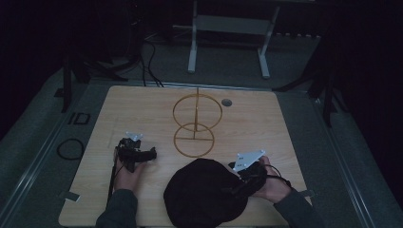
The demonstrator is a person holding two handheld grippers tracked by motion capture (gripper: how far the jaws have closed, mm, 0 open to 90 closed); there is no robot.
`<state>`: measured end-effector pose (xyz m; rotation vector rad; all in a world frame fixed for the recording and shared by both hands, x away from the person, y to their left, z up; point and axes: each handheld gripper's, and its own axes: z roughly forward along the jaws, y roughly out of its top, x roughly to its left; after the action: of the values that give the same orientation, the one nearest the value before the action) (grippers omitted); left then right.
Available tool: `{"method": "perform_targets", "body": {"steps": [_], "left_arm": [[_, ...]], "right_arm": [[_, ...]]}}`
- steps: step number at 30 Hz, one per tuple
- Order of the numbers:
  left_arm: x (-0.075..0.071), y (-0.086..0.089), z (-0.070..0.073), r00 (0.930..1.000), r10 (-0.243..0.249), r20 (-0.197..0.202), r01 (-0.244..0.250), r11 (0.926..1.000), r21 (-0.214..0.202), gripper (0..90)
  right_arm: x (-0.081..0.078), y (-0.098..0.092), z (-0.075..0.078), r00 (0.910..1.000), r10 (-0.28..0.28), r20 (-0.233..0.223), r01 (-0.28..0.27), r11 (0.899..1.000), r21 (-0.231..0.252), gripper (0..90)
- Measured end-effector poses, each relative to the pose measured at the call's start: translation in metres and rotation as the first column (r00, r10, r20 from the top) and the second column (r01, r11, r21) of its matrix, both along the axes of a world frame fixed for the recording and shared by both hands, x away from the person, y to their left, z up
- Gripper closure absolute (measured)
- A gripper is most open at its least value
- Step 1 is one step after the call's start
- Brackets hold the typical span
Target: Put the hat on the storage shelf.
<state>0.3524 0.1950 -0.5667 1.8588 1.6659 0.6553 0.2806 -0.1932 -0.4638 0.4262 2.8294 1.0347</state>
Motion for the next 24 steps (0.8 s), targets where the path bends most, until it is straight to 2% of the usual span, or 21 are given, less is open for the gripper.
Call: {"method": "perform_targets", "body": {"steps": [10, 18, 24], "left_arm": [[0.000, 0.000, 0.000, 1.0000, 0.000, 0.000, 0.000, 1.0000, 0.000, 2.4], [0.000, 0.000, 0.000, 1.0000, 0.000, 0.000, 0.000, 1.0000, 0.000, 2.4], [0.000, 0.000, 0.000, 1.0000, 0.000, 0.000, 0.000, 1.0000, 0.000, 2.4]], "right_arm": [[-0.006, 0.018, -0.004, 0.9957, 0.085, -0.036, -0.085, 0.996, 0.001, 9.7], [-0.007, 0.030, -0.008, 0.9918, 0.116, -0.055, -0.115, 0.993, 0.015, 9.7], [-0.010, 0.038, -0.006, 0.9910, 0.127, -0.044, -0.125, 0.992, 0.026, 8.6]]}}
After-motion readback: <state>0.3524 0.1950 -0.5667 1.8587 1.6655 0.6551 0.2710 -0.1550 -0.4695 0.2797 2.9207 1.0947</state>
